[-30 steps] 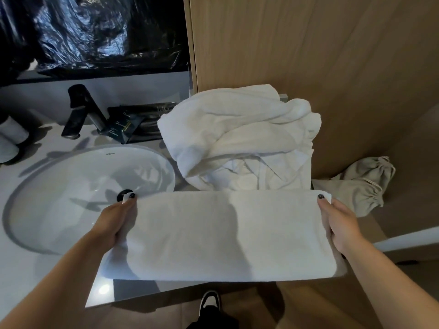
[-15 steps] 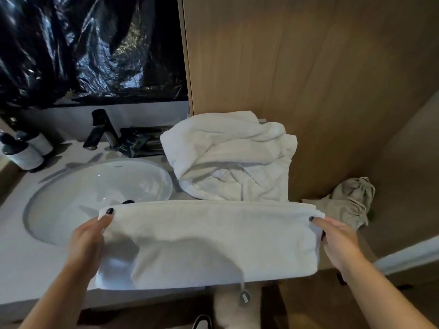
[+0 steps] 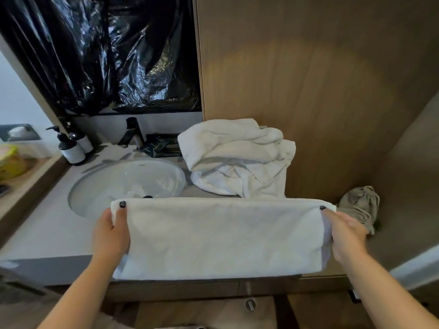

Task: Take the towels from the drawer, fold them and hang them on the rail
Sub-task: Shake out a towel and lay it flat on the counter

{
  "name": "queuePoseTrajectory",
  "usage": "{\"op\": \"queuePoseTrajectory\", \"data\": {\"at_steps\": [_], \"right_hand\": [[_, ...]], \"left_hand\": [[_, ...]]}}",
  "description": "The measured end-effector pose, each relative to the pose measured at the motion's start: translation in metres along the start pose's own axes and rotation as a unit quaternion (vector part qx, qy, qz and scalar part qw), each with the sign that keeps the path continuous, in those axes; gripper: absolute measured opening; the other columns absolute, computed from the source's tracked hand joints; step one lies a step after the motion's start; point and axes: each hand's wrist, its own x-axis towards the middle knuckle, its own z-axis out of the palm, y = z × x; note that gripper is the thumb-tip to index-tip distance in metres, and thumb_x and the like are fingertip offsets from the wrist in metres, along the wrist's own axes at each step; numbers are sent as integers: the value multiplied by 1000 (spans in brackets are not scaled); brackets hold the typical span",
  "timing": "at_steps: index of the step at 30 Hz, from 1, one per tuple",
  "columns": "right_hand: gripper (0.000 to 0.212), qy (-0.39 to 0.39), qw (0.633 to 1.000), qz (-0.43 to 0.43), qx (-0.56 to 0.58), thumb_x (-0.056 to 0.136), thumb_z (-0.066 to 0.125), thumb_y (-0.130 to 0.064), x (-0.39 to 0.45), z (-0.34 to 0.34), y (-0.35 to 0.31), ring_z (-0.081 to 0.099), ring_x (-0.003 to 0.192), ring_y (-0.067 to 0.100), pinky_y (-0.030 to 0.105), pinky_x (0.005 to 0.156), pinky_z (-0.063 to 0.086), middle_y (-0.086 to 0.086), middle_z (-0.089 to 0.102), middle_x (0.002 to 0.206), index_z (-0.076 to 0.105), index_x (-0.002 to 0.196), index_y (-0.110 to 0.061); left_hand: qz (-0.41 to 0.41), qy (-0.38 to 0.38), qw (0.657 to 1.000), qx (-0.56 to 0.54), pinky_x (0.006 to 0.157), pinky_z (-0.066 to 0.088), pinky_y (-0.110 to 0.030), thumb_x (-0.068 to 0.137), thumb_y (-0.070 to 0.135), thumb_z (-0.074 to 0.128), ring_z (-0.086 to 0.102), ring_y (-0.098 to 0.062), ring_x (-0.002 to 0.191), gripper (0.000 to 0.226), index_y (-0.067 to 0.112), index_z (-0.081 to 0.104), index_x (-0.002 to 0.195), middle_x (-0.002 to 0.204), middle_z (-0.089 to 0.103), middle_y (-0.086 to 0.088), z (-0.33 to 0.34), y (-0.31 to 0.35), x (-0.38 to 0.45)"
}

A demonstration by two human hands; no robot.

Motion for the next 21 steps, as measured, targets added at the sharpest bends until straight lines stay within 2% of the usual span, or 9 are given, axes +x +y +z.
{"op": "queuePoseTrajectory", "data": {"at_steps": [1, 2, 3, 4, 8, 13, 16, 19, 21], "right_hand": [[9, 16, 1000, 4, -10, 80, 75, -20, 1, 4, 0, 66, 67, 20, 26, 63, 45, 4, 70, 70, 68, 77, -16], [17, 27, 999, 4, -21, 79, 75, -22, 3, 8, 1, 51, 72, 5, 26, 64, 43, 11, 67, 75, 64, 78, -9], [24, 34, 999, 2, -35, 79, 73, -24, 5, 14, 1, 54, 94, 47, 28, 64, 41, 18, 63, 77, 60, 73, -5], [26, 36, 998, -3, -48, 79, 72, -25, 7, 20, 1, 54, 63, 33, 30, 63, 39, 23, 59, 73, 58, 65, -9], [27, 28, 993, -27, -107, 78, 69, -31, 17, 55, 5, 45, 62, 22, 32, 59, 34, 8, 48, 62, 56, 62, -13], [47, 26, 981, -58, -185, 84, 68, -27, 45, 100, 12, 32, 50, 16, 29, 50, 27, -4, 34, 49, 37, 49, -19], [45, 38, 967, -62, -245, 87, 65, -26, 60, 114, 23, 36, 50, 15, 28, 48, 27, -2, 39, 51, 42, 50, -16], [31, 46, 951, -70, -299, 92, 62, -27, 65, 121, 35, 53, 63, 20, 27, 53, 33, 2, 56, 64, 59, 64, -12], [23, 46, 947, -69, -311, 93, 61, -27, 63, 125, 39, 60, 85, 30, 31, 70, 41, 11, 64, 85, 65, 90, -4]], "left_hand": [[9, 5, 1000, 13, 64, 40, -37, 102, 53, 33, 54, -18, 72, 38, 22, 52, 91, 78, 57, 3, 2, 0, 1], [19, 9, 1000, 23, 64, 40, -37, 102, 54, 32, 52, -15, 72, 36, 24, 51, 94, 80, 55, 5, 4, -1, 3], [29, 13, 999, 30, 61, 39, -35, 102, 53, 33, 52, -14, 72, 35, 24, 50, 94, 79, 55, 5, 7, -4, 7], [33, 15, 999, 33, 58, 39, -34, 102, 53, 34, 51, -13, 71, 33, 24, 49, 94, 79, 55, 4, 10, -6, 12], [1, 10, 999, 37, 67, 40, -39, 103, 47, 39, 51, -12, 72, 14, 33, 43, 103, 82, 53, 9, 27, -17, 42], [-38, -11, 998, 46, 74, 42, -39, 101, 42, 45, 57, -27, 80, 17, 26, 49, 104, 83, 58, 0, 55, -45, 82], [-57, -24, 995, 82, 80, 43, -37, 98, 37, 50, 59, -31, 91, 22, 22, 59, 112, 94, 64, -6, 70, -63, 105], [-96, -59, 985, 133, 83, 46, -38, 98, 35, 52, 63, -38, 98, 25, 19, 63, 113, 99, 70, -16, 80, -75, 115], [-82, -72, 975, 193, 87, 46, -42, 99, 30, 51, 60, -41, 104, 28, 12, 62, 119, 108, 68, -23, 86, -73, 113]]}}
